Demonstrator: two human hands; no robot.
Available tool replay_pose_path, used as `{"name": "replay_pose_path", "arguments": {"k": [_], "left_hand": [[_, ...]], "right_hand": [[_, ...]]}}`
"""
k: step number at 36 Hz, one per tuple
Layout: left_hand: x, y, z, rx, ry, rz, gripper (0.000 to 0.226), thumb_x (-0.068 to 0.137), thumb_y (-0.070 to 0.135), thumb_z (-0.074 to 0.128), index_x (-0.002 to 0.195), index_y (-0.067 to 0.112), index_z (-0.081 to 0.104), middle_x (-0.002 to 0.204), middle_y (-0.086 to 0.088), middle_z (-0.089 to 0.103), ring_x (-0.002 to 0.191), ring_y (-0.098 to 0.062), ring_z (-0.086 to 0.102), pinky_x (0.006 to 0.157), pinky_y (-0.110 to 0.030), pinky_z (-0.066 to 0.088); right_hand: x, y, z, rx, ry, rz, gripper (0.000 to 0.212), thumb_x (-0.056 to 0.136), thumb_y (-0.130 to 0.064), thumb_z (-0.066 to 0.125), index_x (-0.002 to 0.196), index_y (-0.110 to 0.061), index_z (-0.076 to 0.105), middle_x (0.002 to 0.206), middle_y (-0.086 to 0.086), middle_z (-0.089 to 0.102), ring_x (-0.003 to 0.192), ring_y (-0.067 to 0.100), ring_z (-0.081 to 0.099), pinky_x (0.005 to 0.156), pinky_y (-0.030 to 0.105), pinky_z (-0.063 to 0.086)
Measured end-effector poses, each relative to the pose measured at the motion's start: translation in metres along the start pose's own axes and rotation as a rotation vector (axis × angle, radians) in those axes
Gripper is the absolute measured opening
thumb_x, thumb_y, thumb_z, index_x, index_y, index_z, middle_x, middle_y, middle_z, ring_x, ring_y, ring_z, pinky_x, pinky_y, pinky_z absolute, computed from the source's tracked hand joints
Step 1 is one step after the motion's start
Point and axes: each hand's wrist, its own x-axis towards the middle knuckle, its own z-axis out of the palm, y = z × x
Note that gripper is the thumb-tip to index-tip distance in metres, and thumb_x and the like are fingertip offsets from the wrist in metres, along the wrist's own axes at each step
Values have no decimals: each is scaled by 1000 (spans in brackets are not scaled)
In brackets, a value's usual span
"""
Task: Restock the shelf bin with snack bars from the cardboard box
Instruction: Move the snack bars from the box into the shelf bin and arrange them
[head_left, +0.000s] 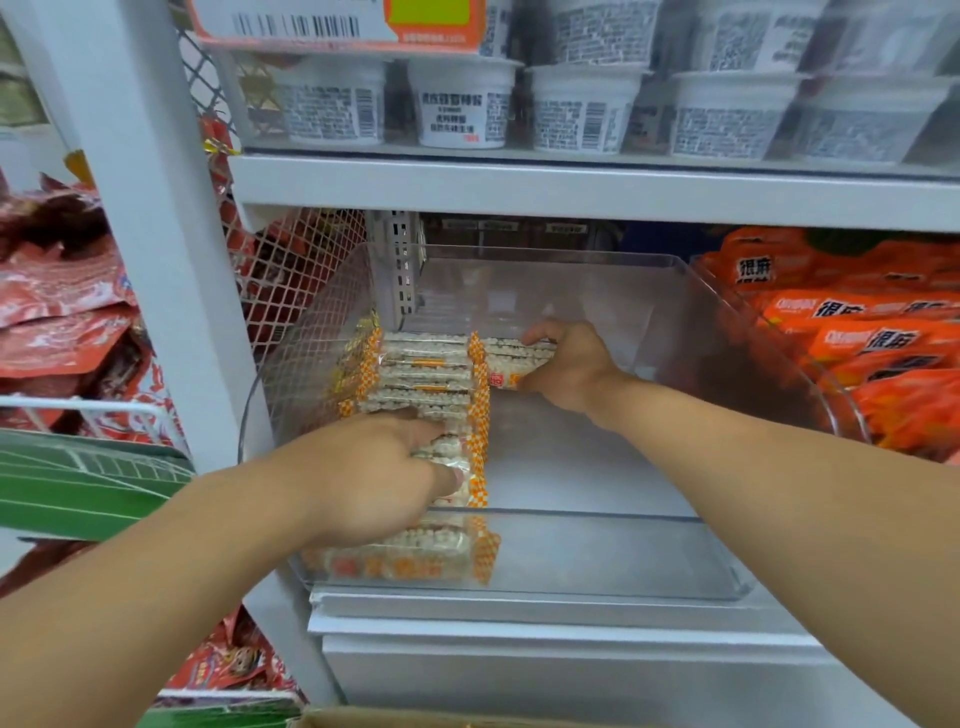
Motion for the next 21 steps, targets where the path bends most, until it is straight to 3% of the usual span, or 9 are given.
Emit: {"name": "replay_pose_path", "arguments": {"k": [3,6,21], "left_hand": [[0,-2,1,-4,11,1,63,96,56,47,153,37,29,162,12,21,149,-12,19,115,-24,18],[0,-3,2,-30,33,1,62,95,54,51,152,37,32,161,11,27,145,-11,30,108,-21,24],[-4,-3,5,1,202,89,57,93,49,56,147,31,45,152,7,45,138,-15,42,108,-26,33]], "right_hand": [[3,0,-2,-20,-9,36,49,72,-17,85,107,-35,57,130,5,40,120,27,47,93,26,47],[4,-3,-8,-118,-47,77,58,80,-15,76,129,-35,50,127,5,32,124,28,36,81,26,38],[-10,-11,-20,-241,48,-2,62,79,-13,79,132,-25,51,137,9,31,124,29,36,81,25,39]]}}
